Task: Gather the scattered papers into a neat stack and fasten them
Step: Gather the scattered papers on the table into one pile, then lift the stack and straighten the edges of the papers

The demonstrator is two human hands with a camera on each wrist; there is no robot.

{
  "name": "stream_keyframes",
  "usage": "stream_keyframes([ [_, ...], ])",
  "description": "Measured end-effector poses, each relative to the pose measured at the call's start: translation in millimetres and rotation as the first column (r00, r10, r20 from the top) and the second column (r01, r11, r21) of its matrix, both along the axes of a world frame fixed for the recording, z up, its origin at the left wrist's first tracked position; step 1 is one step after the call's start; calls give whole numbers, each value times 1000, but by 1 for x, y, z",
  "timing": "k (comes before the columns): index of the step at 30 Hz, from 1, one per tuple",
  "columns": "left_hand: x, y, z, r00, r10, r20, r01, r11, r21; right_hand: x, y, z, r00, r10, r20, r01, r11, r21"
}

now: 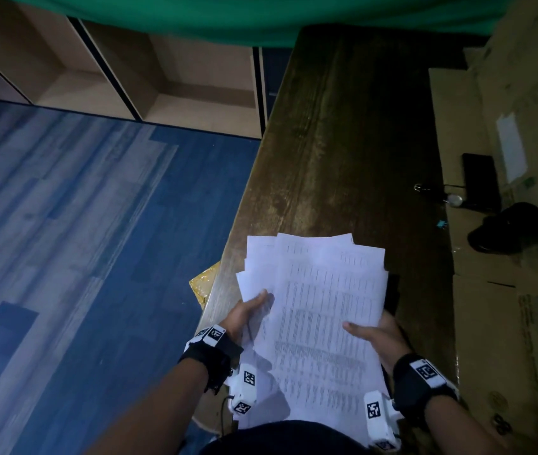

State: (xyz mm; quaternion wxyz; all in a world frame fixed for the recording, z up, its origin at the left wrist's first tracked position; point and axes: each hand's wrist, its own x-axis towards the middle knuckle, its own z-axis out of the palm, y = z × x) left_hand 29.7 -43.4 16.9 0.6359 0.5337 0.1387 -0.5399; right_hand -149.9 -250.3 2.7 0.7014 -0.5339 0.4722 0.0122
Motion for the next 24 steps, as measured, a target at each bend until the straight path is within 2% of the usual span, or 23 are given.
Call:
stream_keyframes([
  [2,1,-2,3,999,-40,-20,39,999,-15,1,-3,1,1000,19,1,-19,1000,24],
  [6,3,-1,-1,968,-110,225,92,992,88,5,-14,13,995,101,26,-102,993,64],
  [8,8,-1,0,953,-123,278,94,989,113,9,-22,24,991,109,73,-115,989,96],
  [11,16,0,11,960,-135,244,131,991,35,9,-33,37,978,92,186,-131,970,206],
  [14,21,-1,17,952,-210,221,215,977,2,14,-38,49,962,149,229,-206,947,248],
  [17,22,-9,33,936,-206,284,225,974,-33,30,-37,68,955,214,207,-243,962,125],
  [19,27,-18,48,922,-147,359,175,983,-47,42,-37,84,954,199,223,-206,978,11],
  [21,36,-28,64,884,-61,463,99,993,-59,56,-36,109,953,167,254,-142,984,-112],
  [24,45,-45,97,780,78,621,-6,993,-116,71,-33,150,934,47,354,81,937,-339],
])
